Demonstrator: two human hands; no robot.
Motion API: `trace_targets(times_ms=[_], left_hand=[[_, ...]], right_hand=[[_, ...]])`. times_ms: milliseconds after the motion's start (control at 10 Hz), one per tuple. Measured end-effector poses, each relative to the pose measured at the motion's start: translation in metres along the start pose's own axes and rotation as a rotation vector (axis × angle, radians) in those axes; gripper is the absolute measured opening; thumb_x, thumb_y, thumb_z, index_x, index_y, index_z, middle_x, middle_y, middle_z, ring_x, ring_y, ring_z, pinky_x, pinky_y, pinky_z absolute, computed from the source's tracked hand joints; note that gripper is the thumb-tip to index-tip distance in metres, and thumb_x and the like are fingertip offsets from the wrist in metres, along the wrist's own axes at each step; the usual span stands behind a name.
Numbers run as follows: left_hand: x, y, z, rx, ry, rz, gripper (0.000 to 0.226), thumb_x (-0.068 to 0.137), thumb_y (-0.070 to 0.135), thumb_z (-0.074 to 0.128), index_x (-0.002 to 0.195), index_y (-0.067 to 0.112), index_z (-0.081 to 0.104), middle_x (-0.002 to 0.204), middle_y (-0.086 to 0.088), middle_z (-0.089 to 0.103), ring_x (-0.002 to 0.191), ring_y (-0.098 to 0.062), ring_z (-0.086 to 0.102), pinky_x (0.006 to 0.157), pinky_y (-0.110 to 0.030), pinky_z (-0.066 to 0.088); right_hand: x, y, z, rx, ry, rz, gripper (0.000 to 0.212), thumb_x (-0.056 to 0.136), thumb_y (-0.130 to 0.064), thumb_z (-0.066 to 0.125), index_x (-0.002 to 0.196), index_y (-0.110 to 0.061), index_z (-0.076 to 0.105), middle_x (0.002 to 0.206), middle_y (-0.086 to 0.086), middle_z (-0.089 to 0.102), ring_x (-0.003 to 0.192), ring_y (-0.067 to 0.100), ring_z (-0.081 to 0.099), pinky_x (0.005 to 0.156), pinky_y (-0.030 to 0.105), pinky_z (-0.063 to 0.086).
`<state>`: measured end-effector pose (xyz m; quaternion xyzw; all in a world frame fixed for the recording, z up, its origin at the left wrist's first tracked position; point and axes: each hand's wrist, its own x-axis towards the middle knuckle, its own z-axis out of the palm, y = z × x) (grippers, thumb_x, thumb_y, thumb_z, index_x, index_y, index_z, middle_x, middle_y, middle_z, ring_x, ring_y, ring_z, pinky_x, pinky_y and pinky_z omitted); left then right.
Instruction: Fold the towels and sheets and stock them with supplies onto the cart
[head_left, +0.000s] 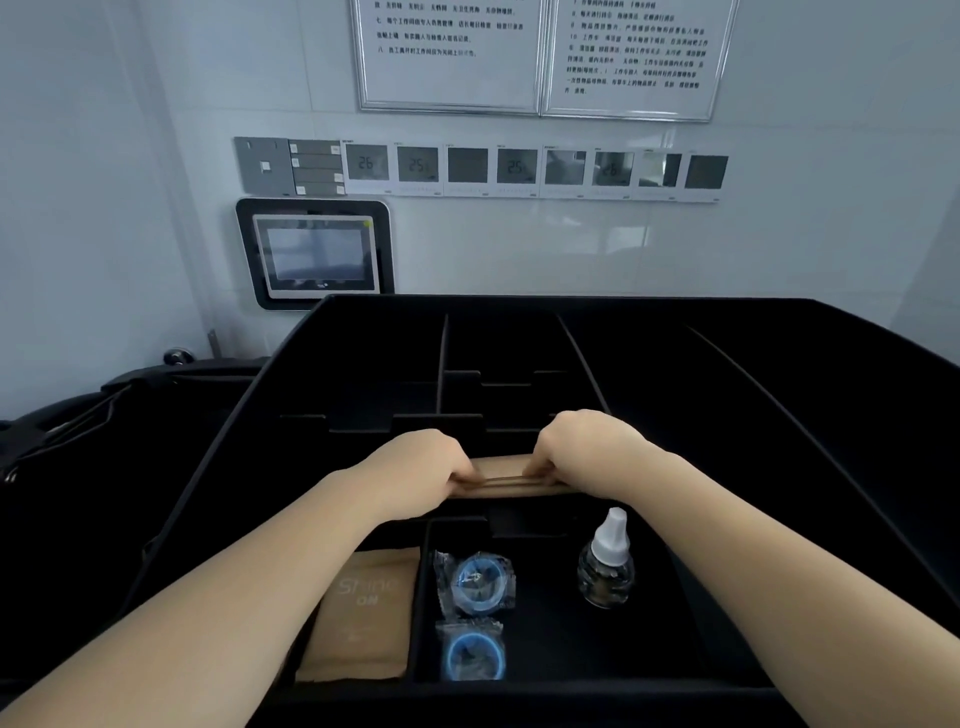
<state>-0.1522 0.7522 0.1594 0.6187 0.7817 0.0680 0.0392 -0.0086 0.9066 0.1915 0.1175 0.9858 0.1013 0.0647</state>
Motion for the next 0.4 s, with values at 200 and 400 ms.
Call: trace_targets(times_ms=[200,400], left_hand=[[-0.002,0.004,-0.009,-0.042,0.057,-0.026,0.031,0.096,0.025,0.055,0.126,0.03,0.063,0.128,0.013,0.062,0.12,-0.007,0.054,0.103,-0.031,0.043],[-0.011,0.012,-0.026,-0.047,0.202,-0.122,0.039,0.094,0.04,0.054,0.13,0.024,0.06,0.129,0.005,0.061,0.118,-0.014,0.057,0.098,-0.034,0.048]], right_hand=[[-0.003,0.003,-0.004,0.114,0.058,0.0,0.032,0.089,-0.021,0.058,0.115,-0.036,0.068,0.106,-0.004,0.067,0.092,0.02,0.063,0.08,0.034,0.054],[-0.014,0.004,-0.021,0.382,0.142,0.042,0.04,0.092,-0.038,0.06,0.131,-0.027,0.058,0.117,-0.004,0.067,0.106,0.01,0.061,0.095,0.027,0.048]])
